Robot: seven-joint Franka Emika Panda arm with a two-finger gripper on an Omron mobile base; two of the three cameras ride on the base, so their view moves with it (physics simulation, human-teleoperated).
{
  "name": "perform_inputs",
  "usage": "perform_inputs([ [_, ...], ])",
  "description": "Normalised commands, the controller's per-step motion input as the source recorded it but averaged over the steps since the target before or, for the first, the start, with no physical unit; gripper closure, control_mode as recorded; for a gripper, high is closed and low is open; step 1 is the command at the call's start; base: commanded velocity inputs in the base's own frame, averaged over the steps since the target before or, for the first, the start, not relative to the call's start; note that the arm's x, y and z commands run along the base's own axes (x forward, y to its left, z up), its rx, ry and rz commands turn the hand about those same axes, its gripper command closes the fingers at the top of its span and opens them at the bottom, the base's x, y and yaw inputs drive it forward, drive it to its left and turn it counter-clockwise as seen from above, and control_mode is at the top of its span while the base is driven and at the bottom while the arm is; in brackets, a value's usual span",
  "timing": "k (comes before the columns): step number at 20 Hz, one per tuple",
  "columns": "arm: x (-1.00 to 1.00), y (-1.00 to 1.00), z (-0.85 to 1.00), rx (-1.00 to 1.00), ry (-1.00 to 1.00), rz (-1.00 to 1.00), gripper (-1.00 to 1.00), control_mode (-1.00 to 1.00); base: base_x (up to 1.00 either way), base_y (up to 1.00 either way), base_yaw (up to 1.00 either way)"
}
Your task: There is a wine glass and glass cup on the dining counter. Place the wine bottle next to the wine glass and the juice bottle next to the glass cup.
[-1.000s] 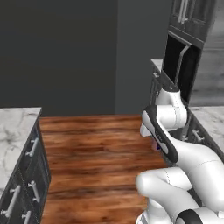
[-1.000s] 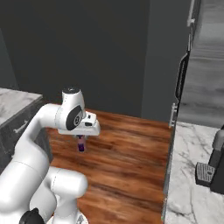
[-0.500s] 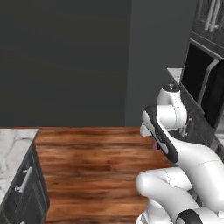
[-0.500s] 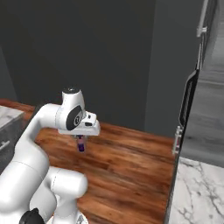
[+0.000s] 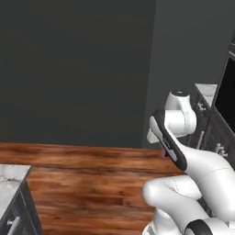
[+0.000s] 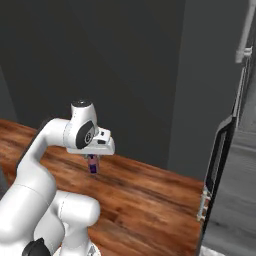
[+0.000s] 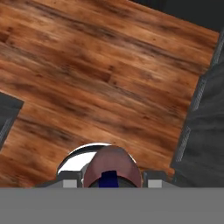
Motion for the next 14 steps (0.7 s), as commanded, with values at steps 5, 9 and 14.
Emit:
perform_inputs([
  [5, 0.00, 0.00, 0.00, 0.00, 0.00, 0.00, 1.00, 1.00, 0.85, 0.00, 0.33],
  [9, 0.00, 0.00, 0.00, 0.00, 0.00, 0.00, 1.00, 1.00, 0.77, 0.00, 0.44],
  [14, 0.00, 0.00, 0.00, 0.00, 0.00, 0.00, 1.00, 1.00, 0.75, 0.00, 0.45],
])
